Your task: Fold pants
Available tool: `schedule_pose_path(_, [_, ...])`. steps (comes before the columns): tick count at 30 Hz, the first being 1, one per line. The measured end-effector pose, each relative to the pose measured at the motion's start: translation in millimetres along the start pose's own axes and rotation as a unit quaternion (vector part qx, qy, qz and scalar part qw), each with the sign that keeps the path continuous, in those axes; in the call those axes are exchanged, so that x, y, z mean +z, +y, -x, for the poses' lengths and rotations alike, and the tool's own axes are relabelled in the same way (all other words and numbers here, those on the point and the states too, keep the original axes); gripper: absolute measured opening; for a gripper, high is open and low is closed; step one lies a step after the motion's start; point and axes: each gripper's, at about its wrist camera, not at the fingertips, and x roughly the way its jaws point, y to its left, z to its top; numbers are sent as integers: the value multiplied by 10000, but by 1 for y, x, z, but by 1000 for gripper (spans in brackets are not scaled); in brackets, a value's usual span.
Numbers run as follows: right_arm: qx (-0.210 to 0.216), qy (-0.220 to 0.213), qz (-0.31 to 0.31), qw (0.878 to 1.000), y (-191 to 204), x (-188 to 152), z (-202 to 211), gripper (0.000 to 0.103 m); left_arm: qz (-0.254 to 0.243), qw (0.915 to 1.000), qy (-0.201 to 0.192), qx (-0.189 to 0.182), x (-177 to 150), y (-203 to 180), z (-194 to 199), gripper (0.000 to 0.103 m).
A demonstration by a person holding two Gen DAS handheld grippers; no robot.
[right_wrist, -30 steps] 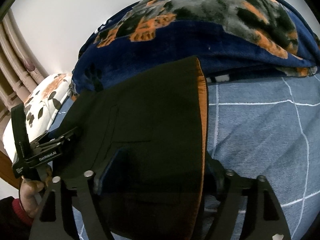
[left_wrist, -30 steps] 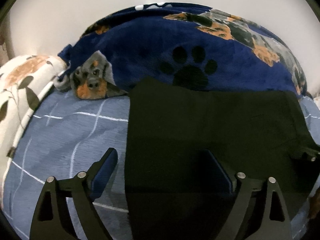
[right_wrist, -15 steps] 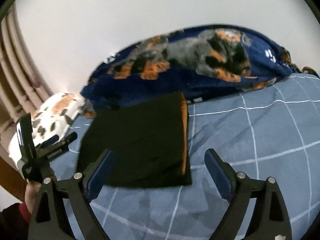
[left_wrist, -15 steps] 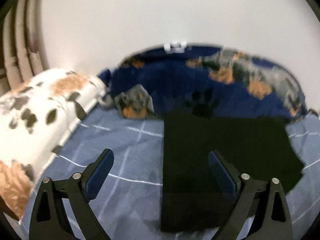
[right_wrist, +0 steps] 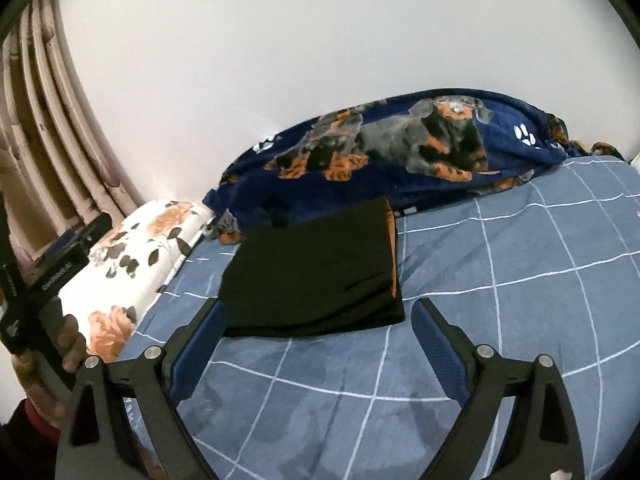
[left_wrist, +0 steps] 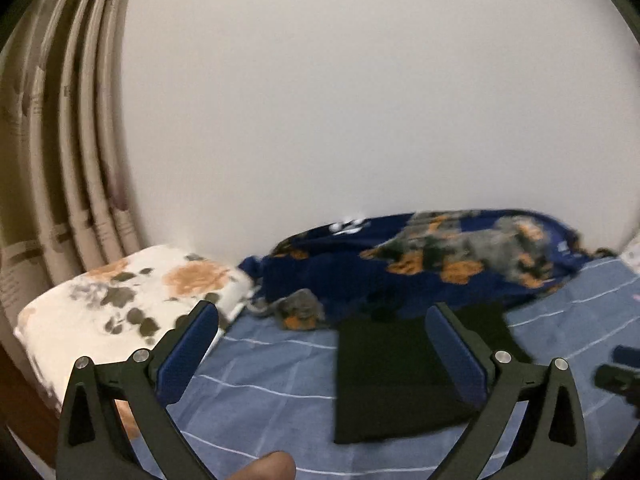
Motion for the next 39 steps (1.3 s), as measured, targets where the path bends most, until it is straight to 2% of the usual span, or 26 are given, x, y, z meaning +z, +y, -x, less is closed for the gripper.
schedule_pose_path(2, [23,-56,46,10000,6,-1,10,93,87,9990,8,-447,4,0,11,103])
schedule_pose_path(4, [20,-122,136,9998,12,-1,17,93,182,9975,-11,-686,7,0,21,103])
schedule_pose_path(7, [-43,-209,317,9993,23,-2,29,94,224,9977,-69,-642,10,-4,33,103])
schedule_pose_path(16, [-194,-465,612,9969,40,-1,50,96,301,9956,33,-886,7,-10,47,103])
schedule_pose_path(31, [-239,-257,588,9977,38,-4,43,97,331,9939,350,-990,-7,-11,37,103])
schedule_pose_path(39, [-307,-217,696,9969,43,-6,38,97,339,9941,430,-932,-15,-12,29,103])
